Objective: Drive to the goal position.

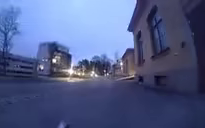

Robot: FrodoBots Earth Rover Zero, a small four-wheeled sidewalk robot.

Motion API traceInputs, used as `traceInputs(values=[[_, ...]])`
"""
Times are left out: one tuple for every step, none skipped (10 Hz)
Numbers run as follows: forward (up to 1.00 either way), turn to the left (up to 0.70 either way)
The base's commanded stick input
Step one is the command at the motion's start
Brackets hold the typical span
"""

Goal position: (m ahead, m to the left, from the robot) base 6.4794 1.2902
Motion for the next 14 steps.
traceInputs(values=[[0.5, -0.45], [0.5, -0.5], [0.5, -0.19], [0.5, 0.0], [0.5, 0.0], [0.5, 0.0], [0.5, 0.0], [0.5, 0.0], [0.5, 0.0], [0.5, 0.0], [0.5, 0.0], [0.5, 0.0], [0.5, 0.0], [0.5, 0.0]])
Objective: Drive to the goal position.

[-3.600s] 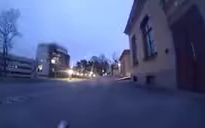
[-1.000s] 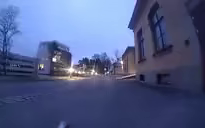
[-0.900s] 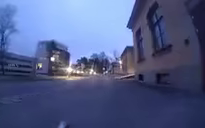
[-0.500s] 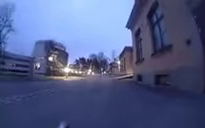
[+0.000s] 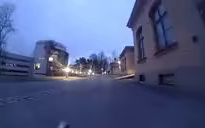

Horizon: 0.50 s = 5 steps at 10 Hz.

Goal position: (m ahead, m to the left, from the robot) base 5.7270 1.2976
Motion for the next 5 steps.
traceInputs(values=[[0.5, 0.0], [0.5, 0.0], [0.5, 0.0], [0.5, 0.0], [0.5, 0.0]])
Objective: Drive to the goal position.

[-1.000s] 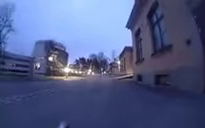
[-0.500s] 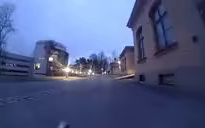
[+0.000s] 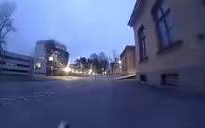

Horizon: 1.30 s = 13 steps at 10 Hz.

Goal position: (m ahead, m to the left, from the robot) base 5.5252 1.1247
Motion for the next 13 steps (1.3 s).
traceInputs(values=[[0.5, 0.0], [0.5, 0.0], [0.5, 0.0], [0.5, 0.0], [0.5, 0.0], [0.5, 0.0], [0.5, 0.0], [0.5, 0.0], [0.5, 0.0], [0.5, 0.0], [0.5, 0.0], [0.5, 0.0], [0.5, 0.0]])
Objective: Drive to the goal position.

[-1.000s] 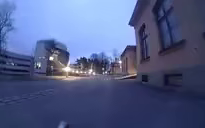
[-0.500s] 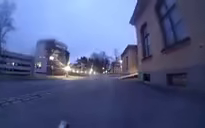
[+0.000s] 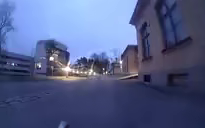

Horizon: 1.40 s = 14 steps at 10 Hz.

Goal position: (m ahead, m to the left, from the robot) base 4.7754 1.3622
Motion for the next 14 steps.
traceInputs(values=[[0.5, 0.0], [0.5, 0.0], [0.5, 0.0], [0.5, 0.0], [0.5, 0.0], [0.5, 0.0], [0.5, 0.0], [0.5, 0.0], [0.5, 0.0], [0.5, 0.0], [0.5, 0.0], [0.5, 0.0], [0.5, 0.0], [0.5, 0.0]])
